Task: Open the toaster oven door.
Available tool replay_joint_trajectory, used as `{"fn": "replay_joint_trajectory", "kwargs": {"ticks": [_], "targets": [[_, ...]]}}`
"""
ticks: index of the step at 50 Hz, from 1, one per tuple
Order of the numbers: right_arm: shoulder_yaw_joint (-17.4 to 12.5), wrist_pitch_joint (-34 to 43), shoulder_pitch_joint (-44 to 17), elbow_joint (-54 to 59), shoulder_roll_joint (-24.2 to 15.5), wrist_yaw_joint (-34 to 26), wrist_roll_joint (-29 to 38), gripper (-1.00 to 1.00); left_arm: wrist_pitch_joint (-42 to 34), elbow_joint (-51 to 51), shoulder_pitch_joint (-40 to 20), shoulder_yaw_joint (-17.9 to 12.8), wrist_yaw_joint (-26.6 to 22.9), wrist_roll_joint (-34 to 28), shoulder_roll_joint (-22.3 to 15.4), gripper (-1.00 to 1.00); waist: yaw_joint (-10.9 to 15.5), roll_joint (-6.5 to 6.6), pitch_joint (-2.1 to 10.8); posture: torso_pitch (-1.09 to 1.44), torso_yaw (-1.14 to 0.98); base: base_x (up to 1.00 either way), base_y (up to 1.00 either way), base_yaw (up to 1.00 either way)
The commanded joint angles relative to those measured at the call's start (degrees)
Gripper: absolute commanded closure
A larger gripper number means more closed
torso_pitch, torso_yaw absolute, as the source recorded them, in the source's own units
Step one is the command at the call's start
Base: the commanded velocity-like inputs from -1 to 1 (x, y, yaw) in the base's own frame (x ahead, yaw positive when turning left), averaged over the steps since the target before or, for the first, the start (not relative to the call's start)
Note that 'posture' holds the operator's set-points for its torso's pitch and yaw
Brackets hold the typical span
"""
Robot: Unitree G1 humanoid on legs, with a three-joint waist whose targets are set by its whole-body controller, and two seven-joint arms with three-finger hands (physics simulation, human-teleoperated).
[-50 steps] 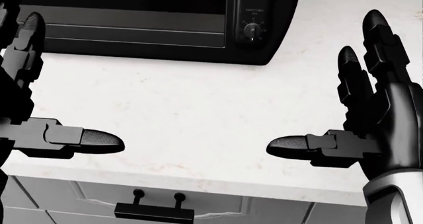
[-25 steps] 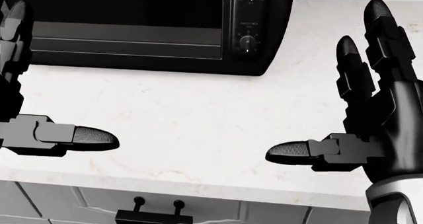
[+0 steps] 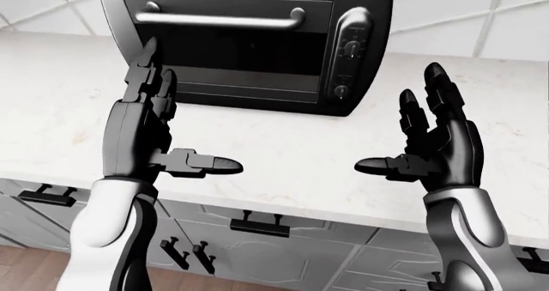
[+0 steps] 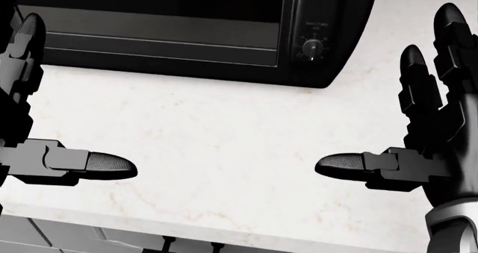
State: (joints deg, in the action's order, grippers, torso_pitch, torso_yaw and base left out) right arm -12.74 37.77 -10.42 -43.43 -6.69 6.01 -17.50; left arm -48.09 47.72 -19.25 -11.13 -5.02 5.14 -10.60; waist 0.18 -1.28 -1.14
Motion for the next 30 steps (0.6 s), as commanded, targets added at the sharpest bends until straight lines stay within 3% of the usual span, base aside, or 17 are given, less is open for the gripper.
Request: {"fn": "replay_joint_trajectory", "kwargs": {"ticks": [1,15,30], "targets": [[-0.5,-1.4,-1.0,-1.7,-0.5,0.2,-0.3,-1.00,1.2,1.7,-1.4,-0.3,0.1,0.1,-0.4,-1.00,0.0,0.14,1.25,-0.04,0.00,0.00,0.00,0.00],[-1.1,-0.8,-1.0,-2.3,-1.0,0.7,-1.3,-1.00,-0.8,1.8,-3.0,1.0,-0.2,-0.7,-0.6,-1.00,0.2,0.15,6.19,-0.17,0.00,0.00,0.00,0.00],[-0.8,-1.8,-0.3,-2.0,-0.8,0.4,-0.9,-1.00,0.8,0.2,-2.2,1.5,-0.4,-2.0,0.2,-1.00,0.8,0.06,14.30,-0.32,0.00,0.00,0.00,0.00]]}}
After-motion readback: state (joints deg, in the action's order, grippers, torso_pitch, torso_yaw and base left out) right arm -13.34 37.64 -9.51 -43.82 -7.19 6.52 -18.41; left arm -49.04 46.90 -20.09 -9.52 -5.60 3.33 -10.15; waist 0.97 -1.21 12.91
